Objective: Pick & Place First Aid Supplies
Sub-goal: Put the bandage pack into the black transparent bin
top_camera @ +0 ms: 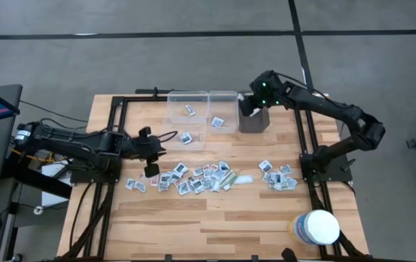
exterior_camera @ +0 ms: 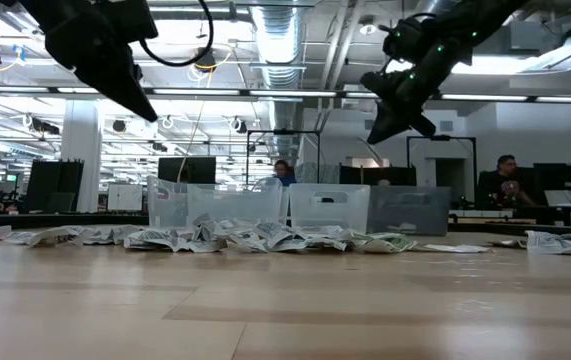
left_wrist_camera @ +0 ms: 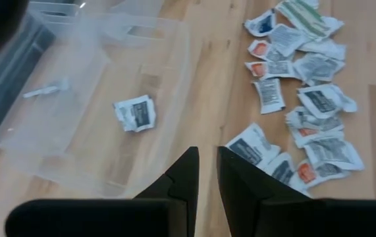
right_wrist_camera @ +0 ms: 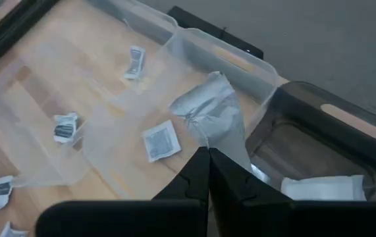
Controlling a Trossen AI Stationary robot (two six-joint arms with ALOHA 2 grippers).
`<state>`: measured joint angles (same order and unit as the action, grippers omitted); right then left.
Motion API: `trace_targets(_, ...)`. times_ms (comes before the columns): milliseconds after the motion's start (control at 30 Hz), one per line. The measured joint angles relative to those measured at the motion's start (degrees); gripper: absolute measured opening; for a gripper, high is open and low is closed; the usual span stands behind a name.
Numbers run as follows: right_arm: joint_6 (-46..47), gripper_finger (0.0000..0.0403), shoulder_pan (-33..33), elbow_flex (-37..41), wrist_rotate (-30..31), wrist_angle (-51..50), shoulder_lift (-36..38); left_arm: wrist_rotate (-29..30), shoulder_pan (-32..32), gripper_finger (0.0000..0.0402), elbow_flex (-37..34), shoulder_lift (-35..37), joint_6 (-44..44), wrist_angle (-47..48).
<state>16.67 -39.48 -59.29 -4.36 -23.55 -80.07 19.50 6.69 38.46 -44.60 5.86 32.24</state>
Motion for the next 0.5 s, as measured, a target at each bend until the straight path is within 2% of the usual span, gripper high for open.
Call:
trace_targets(233,-0.7,0.0010,-0.8,0.0,1.5,-0.1,0.2,0.0,-2.6,0.0056,0.0,0.0,-0.9,0.5)
trace_targets(500,-5.2,0.0086,-1.0,0.0,4.4,-3.6,0.2,0.0,-3.5,0.0056,0.0,0.0,-2.2,0.5)
